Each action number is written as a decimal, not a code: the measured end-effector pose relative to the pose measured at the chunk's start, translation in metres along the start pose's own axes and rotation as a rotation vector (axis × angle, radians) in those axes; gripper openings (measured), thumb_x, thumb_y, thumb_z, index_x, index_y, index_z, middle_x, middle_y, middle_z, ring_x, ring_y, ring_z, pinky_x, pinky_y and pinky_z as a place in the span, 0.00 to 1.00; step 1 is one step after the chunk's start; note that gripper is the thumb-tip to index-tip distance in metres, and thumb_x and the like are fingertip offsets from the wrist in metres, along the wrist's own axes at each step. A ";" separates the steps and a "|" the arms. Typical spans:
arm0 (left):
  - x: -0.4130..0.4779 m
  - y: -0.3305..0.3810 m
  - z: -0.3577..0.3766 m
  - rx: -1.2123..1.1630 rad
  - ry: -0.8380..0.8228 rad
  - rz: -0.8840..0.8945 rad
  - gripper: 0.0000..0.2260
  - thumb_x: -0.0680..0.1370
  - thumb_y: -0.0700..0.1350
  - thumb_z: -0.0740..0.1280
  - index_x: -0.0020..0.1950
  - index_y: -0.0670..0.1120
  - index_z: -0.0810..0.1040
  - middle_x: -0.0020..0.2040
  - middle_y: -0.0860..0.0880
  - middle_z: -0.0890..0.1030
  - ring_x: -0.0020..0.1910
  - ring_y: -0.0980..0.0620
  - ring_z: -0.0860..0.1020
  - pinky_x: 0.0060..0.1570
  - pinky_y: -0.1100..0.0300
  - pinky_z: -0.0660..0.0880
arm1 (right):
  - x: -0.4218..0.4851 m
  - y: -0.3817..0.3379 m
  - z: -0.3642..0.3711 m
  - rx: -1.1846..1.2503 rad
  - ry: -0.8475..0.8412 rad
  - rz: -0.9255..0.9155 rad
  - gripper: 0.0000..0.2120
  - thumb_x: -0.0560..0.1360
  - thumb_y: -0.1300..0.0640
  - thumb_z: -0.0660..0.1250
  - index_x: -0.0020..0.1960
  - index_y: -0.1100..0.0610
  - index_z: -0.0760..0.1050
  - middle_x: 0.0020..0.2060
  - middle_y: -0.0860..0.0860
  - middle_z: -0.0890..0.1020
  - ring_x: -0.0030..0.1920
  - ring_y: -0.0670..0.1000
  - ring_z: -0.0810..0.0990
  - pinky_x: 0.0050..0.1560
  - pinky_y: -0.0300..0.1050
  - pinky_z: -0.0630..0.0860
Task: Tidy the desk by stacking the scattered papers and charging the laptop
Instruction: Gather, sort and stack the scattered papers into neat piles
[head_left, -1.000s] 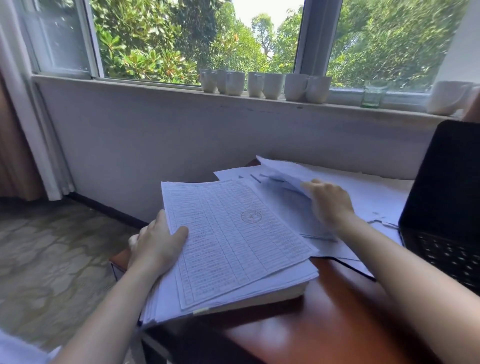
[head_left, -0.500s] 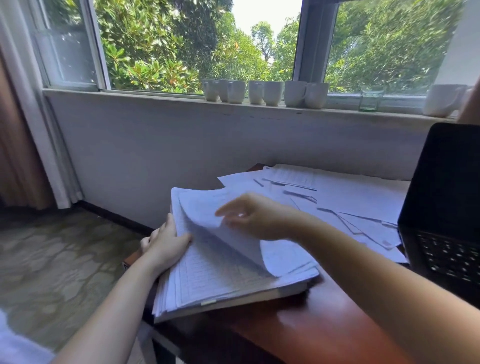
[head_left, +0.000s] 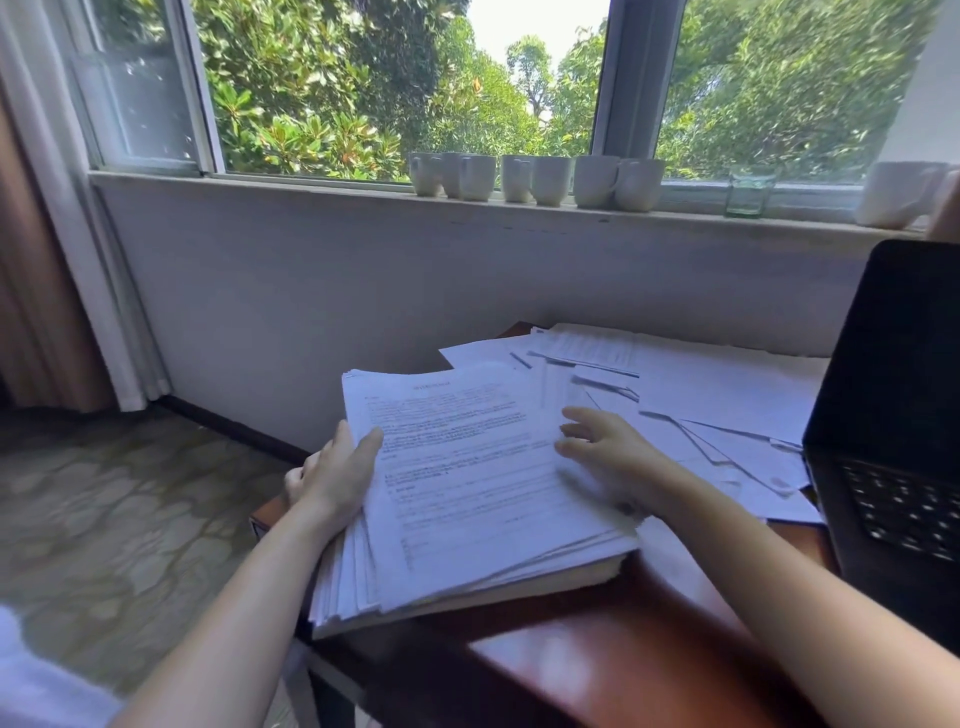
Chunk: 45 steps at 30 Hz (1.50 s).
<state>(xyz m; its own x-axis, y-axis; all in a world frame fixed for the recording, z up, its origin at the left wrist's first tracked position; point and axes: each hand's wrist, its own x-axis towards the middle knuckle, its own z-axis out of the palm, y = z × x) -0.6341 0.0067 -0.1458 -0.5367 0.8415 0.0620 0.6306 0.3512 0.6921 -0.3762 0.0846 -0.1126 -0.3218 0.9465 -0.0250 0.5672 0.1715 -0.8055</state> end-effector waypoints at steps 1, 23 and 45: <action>0.002 -0.001 -0.001 0.006 -0.010 -0.001 0.19 0.79 0.58 0.54 0.65 0.50 0.68 0.64 0.50 0.75 0.66 0.46 0.69 0.64 0.53 0.58 | -0.002 -0.001 0.002 -0.016 0.019 -0.035 0.16 0.75 0.60 0.65 0.62 0.63 0.72 0.60 0.59 0.77 0.60 0.57 0.77 0.58 0.56 0.72; 0.002 -0.006 0.001 0.129 0.010 0.072 0.28 0.62 0.57 0.53 0.60 0.49 0.65 0.56 0.49 0.78 0.58 0.44 0.74 0.52 0.54 0.61 | 0.024 0.047 -0.047 -0.818 0.351 0.122 0.07 0.73 0.59 0.60 0.50 0.56 0.73 0.56 0.58 0.78 0.56 0.60 0.75 0.44 0.45 0.67; 0.001 -0.005 0.001 0.128 0.017 0.070 0.27 0.62 0.57 0.53 0.59 0.50 0.66 0.56 0.50 0.79 0.58 0.44 0.74 0.52 0.54 0.60 | -0.009 -0.020 -0.030 -0.144 0.812 -0.827 0.23 0.80 0.45 0.52 0.43 0.59 0.78 0.26 0.52 0.73 0.26 0.55 0.69 0.28 0.43 0.64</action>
<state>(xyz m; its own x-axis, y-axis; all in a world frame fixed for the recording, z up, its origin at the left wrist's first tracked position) -0.6372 0.0059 -0.1500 -0.4976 0.8592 0.1193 0.7323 0.3423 0.5886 -0.3620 0.0807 -0.0789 -0.0839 0.4199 0.9037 0.5094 0.7975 -0.3233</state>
